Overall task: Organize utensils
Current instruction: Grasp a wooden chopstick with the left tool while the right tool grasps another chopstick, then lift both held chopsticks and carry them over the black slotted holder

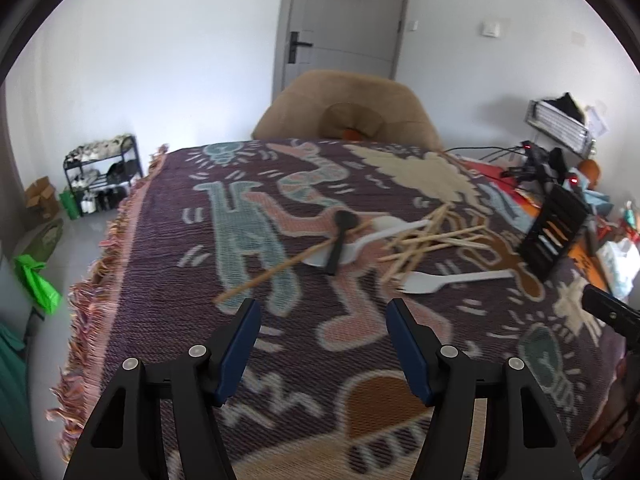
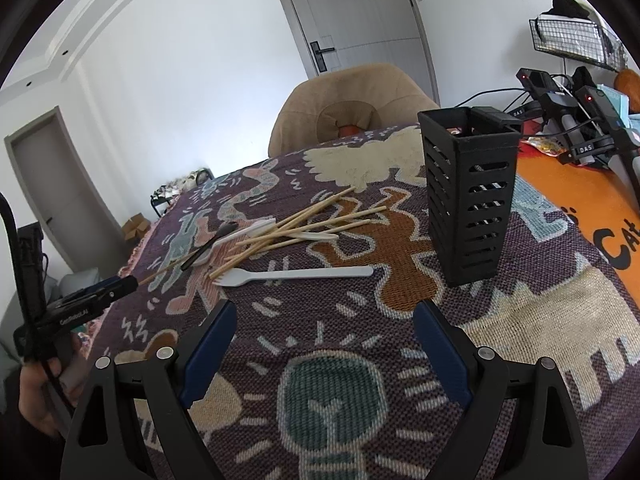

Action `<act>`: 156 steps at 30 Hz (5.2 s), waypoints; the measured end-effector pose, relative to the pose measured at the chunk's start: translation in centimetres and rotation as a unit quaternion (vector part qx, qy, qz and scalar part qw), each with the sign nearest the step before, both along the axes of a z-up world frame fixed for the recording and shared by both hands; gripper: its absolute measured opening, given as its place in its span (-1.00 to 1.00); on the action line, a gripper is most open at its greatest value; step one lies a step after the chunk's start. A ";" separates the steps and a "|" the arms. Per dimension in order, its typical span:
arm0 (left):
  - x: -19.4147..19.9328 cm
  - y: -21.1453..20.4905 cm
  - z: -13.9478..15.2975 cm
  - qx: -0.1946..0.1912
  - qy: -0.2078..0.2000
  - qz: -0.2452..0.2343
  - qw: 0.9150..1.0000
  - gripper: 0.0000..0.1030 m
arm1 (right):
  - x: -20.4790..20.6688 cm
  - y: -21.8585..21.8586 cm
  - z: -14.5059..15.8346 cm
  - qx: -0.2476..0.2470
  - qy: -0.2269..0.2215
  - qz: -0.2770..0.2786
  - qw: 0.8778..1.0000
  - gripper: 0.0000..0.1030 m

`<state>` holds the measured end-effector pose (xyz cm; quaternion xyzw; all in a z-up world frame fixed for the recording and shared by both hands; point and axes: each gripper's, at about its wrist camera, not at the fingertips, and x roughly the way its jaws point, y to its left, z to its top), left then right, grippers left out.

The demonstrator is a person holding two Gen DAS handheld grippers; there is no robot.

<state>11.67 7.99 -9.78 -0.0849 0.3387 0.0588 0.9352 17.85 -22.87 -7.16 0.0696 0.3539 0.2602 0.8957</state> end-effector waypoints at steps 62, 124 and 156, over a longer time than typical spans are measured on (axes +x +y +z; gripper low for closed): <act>-5.7 6.8 2.2 -0.092 -0.095 -0.005 0.991 -0.94 | 4.9 17.6 -3.4 -0.051 0.088 0.100 0.990 -0.24; -3.7 -3.2 10.7 -0.057 -0.187 -0.116 0.974 -0.94 | -1.9 -3.6 17.9 0.010 -0.174 -0.059 0.983 -0.88; 2.8 -13.8 17.8 -0.033 -0.230 -0.222 0.947 -0.94 | 3.3 -8.2 16.0 -0.026 -0.134 -0.077 0.988 -0.87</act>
